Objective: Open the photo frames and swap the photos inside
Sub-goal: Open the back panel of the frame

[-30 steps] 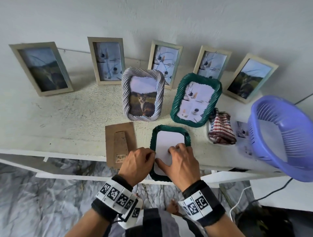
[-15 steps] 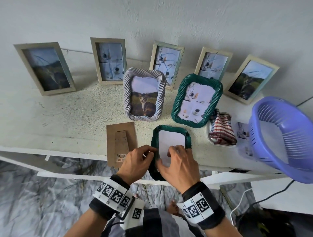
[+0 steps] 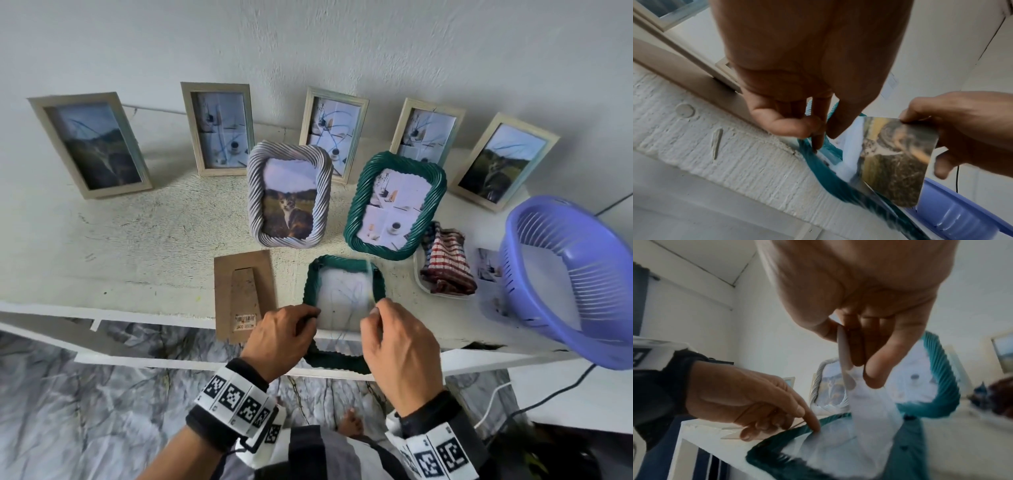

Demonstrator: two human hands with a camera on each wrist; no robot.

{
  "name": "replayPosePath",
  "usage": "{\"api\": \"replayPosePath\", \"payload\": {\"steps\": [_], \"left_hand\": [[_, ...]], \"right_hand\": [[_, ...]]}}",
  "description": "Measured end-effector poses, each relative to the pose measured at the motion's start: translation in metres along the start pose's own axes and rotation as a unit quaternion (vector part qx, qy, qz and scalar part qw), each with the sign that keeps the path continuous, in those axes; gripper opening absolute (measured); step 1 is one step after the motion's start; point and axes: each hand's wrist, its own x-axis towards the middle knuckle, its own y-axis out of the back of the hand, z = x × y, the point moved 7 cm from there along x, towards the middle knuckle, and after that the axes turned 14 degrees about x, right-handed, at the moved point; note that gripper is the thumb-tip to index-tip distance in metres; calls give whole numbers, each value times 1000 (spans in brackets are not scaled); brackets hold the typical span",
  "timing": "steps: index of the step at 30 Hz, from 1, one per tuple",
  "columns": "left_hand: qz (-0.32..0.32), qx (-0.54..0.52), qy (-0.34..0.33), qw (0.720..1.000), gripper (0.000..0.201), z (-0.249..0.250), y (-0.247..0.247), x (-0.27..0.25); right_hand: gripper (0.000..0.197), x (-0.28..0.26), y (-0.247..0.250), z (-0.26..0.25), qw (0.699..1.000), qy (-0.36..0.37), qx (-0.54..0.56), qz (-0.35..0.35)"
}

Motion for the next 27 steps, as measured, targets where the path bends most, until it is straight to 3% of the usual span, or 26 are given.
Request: {"api": "replayPosePath", "payload": {"steps": [6, 11, 13, 16, 18, 20, 22, 25, 26, 27], "left_hand": [[-7, -6, -5, 1000, 26, -1, -1, 1], [9, -48, -14, 999, 23, 1, 4, 3], [20, -82, -16, 996, 21, 6, 10, 3], [0, -174, -20, 985, 22, 23, 15, 6], [-41, -278, -13, 960, 25, 40, 15, 12], [-76, -375, 1, 924, 25, 59, 11, 18], [-80, -423, 6, 903, 23, 74, 9, 24], [-63, -431, 0, 900, 21, 95, 0, 35], [-56, -428, 0, 902, 20, 100, -3, 38], [-49, -424, -1, 905, 18, 105, -6, 42]], "right_hand": [[8, 0, 40, 24, 996, -32, 31, 78], [13, 2, 31, 56, 968, -100, 226, 51], [17, 1, 23, 62, 943, -139, 299, 32], [21, -3, 21, 69, 876, -220, 429, 33], [15, -6, 25, 74, 825, -261, 499, 47], [16, -10, 30, 83, 801, -275, 529, 59], [18, -12, 36, 90, 796, -280, 533, 67], [13, -12, 50, 104, 807, -278, 516, 71], [11, -9, 59, 108, 844, -249, 467, 80], [9, -6, 72, 113, 900, -197, 378, 93]]}}
